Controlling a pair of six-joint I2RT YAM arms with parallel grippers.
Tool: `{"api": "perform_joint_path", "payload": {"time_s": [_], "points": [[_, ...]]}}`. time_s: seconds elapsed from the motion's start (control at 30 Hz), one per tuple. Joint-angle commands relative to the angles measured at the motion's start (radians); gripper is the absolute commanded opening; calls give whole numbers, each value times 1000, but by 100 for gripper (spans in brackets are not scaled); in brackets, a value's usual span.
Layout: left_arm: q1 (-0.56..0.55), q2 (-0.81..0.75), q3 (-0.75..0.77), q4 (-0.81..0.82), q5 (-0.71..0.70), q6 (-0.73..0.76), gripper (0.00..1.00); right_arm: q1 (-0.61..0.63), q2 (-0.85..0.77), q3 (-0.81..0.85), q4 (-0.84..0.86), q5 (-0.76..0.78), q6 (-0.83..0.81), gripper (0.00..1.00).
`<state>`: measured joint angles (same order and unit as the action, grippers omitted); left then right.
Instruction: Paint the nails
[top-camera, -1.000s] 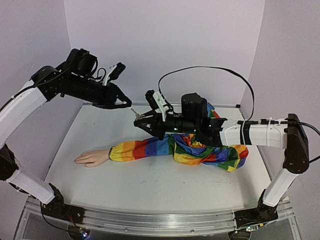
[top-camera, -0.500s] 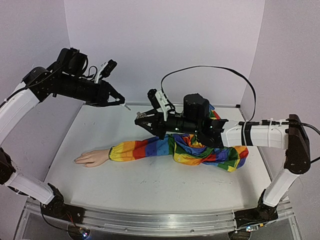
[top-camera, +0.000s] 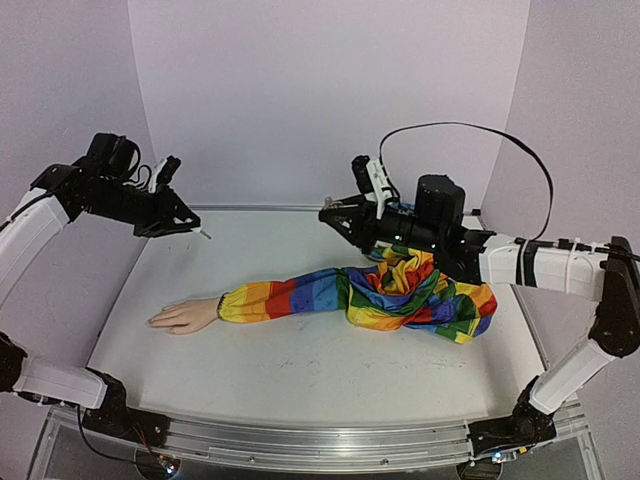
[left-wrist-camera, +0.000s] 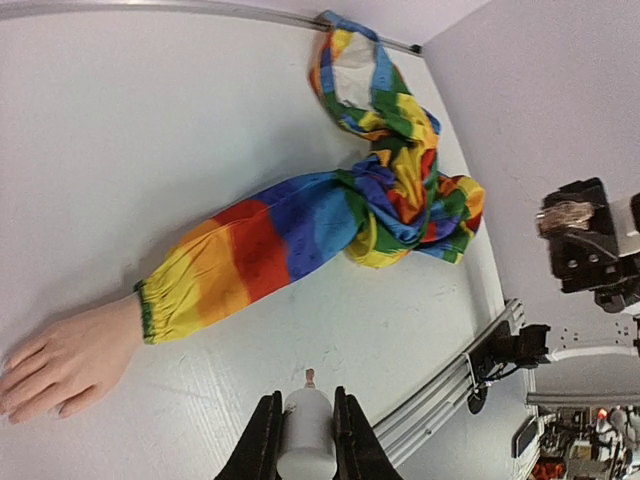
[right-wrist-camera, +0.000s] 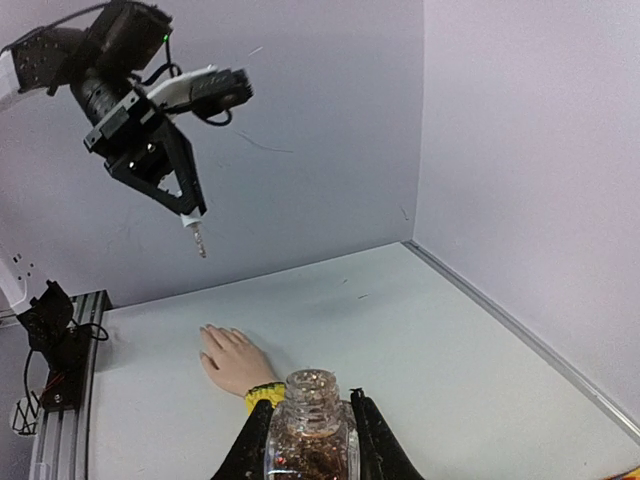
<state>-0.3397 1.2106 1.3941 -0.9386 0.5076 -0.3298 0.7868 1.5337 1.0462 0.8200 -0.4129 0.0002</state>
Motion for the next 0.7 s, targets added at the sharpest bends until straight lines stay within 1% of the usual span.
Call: {"api": "perform_joint_path", "payload": {"time_s": [0.0, 0.1, 0.17, 0.3, 0.43, 0.5, 0.67], "points": [[133, -18, -64, -30, 35, 44, 0, -59, -72, -18, 61, -66, 18, 0], [220, -2, -106, -41, 28, 64, 0, -93, -94, -32, 43, -83, 9, 0], [257, 18, -127, -50, -18, 81, 0, -116, -110, -43, 27, -96, 8, 0], [307, 63, -161, -59, -125, 108, 0, -158, -112, -48, -17, -127, -39, 0], [349, 120, -182, -58, -212, 129, 0, -190, -94, -47, -37, -143, -45, 0], [381, 153, -190, -56, -237, 137, 0, -196, -78, -44, -41, -144, -57, 0], [419, 209, -203, -35, -265, 151, 0, -212, -39, -19, -57, -153, -77, 0]]}}
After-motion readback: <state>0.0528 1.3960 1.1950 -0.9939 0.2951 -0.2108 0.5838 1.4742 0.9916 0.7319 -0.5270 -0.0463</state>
